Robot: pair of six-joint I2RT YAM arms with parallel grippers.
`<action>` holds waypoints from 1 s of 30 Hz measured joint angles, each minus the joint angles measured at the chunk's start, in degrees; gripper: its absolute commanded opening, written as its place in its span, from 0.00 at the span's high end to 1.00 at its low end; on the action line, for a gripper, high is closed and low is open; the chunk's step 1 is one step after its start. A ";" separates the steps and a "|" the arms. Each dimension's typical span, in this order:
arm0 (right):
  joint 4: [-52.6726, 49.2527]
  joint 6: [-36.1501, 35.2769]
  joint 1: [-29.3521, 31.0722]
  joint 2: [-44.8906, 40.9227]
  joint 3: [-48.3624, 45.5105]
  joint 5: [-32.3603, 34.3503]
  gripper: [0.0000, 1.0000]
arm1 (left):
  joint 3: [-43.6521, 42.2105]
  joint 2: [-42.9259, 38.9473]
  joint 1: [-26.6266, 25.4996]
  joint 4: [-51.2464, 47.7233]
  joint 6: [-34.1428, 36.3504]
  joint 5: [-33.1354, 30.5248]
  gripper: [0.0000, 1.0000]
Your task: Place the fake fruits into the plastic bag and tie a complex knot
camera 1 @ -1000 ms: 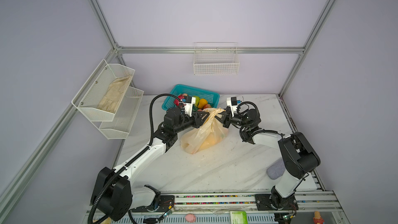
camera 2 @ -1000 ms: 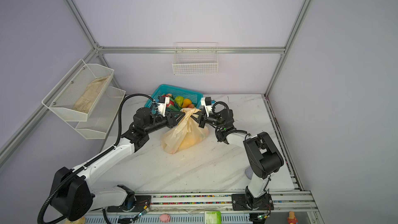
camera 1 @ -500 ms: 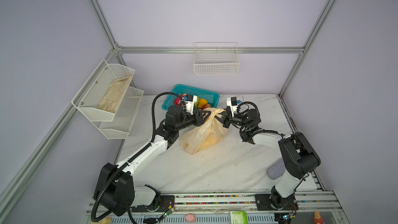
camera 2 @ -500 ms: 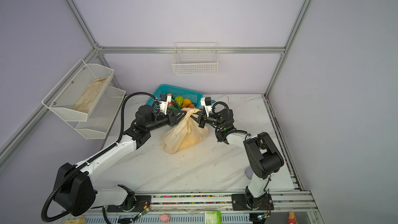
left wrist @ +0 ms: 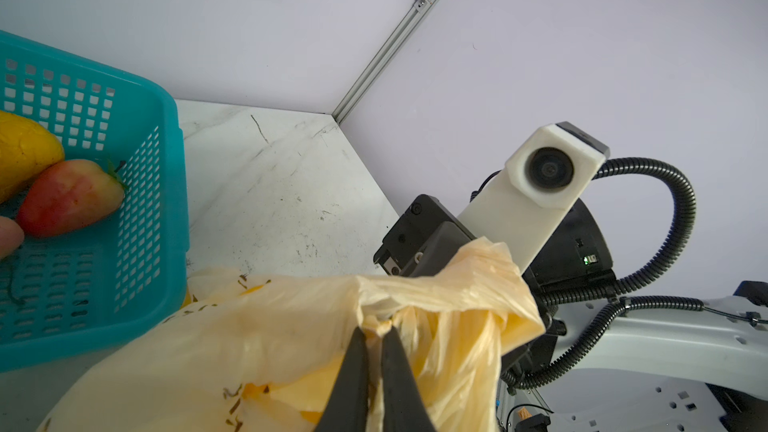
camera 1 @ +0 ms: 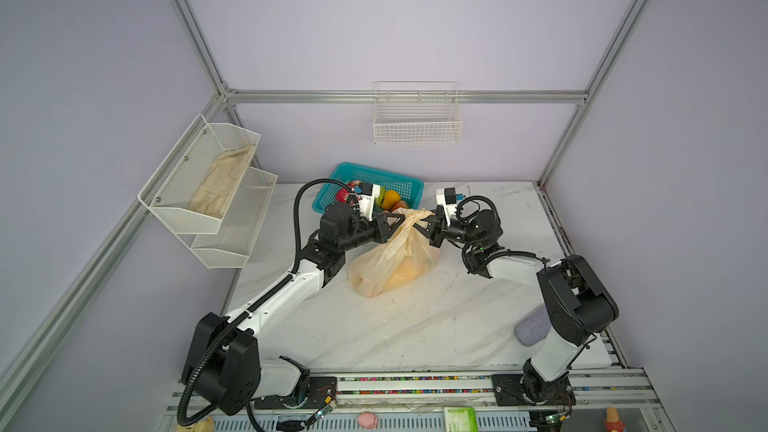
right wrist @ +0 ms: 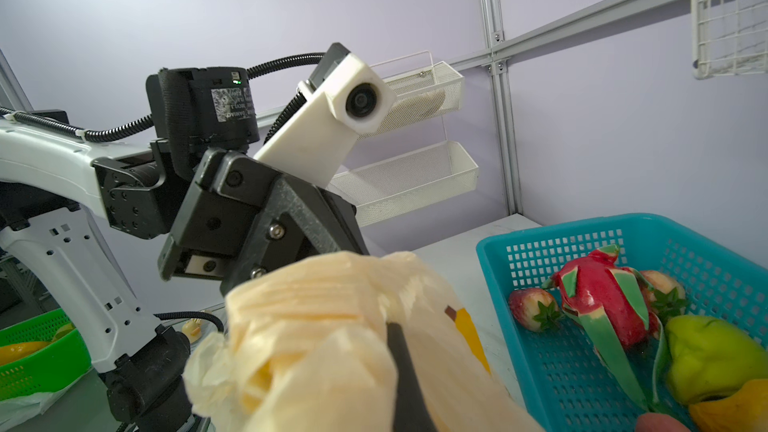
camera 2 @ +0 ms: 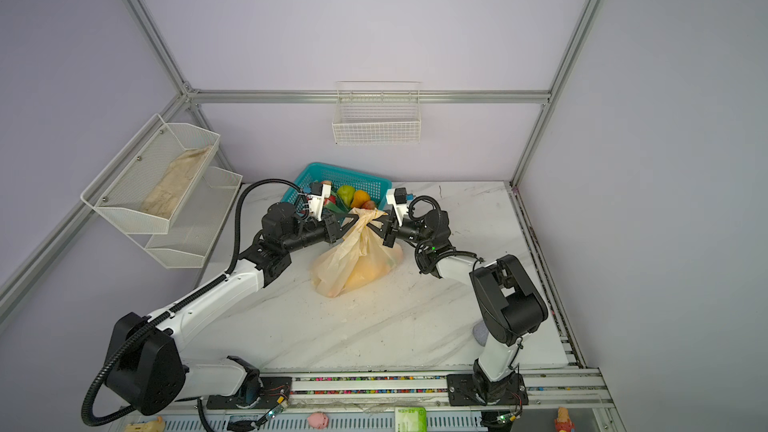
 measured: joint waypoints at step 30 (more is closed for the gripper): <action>-13.70 -10.36 0.39 -4.20 0.22 5.90 0.63 | -0.13 -4.04 0.24 1.86 1.99 -3.17 1.00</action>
